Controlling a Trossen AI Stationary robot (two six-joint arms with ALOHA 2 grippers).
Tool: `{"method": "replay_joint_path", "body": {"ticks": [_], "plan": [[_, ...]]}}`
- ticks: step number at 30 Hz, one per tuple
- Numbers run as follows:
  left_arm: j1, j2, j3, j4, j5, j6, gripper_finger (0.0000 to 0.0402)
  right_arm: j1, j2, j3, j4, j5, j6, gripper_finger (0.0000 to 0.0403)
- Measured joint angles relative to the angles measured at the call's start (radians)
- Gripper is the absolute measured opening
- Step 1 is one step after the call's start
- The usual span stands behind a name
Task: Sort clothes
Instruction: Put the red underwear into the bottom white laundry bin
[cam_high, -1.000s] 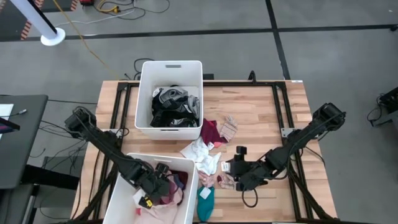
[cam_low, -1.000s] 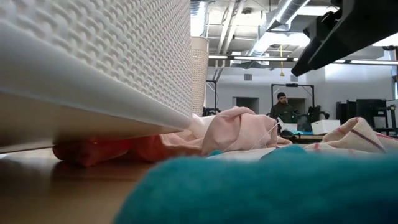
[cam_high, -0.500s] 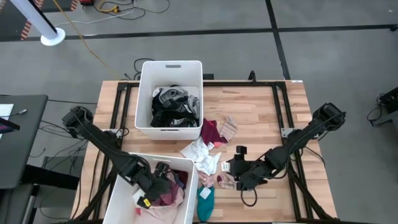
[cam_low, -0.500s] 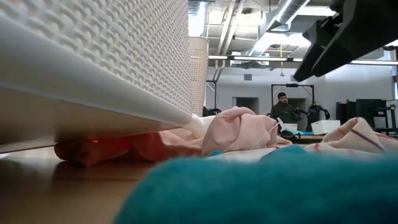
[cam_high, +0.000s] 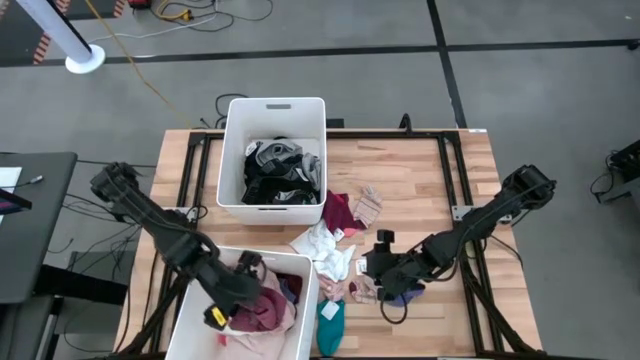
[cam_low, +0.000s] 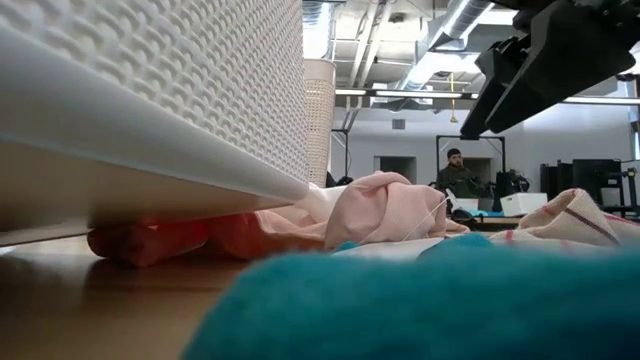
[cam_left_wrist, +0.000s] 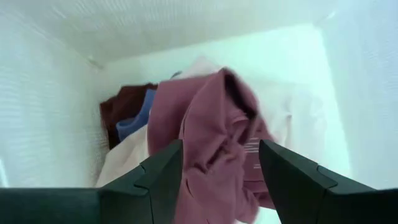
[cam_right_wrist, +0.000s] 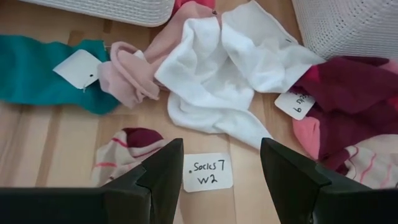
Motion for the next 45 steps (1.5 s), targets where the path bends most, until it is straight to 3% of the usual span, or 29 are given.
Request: {"method": "replay_joint_path", "body": {"ticks": [6,9,15,30,45], "plan": [[0.000,-0.066,0.004,0.008,-0.037,0.003,0.0206,-0.007,0.000,0.000,0.001,-0.010,-0.002,0.0226],[0.000,-0.061,-0.003,0.011,-0.101,0.014,0.0206,-0.015,0.000,0.000,0.001,-0.011,-0.004,0.0226],[-0.001,-0.010,-0.038,0.011,-0.101,0.039,0.0198,-0.027,0.000,0.000,0.001,-0.011,-0.016,0.0226],[-0.022,0.162,-0.038,0.035,-0.066,0.127,0.0007,-0.033,0.000,0.000,0.008,-0.011,-0.029,0.0226],[-0.017,0.295,-0.043,0.046,0.015,0.147,0.0011,-0.032,0.000,0.000,0.013,-0.011,-0.028,0.0226]]}}
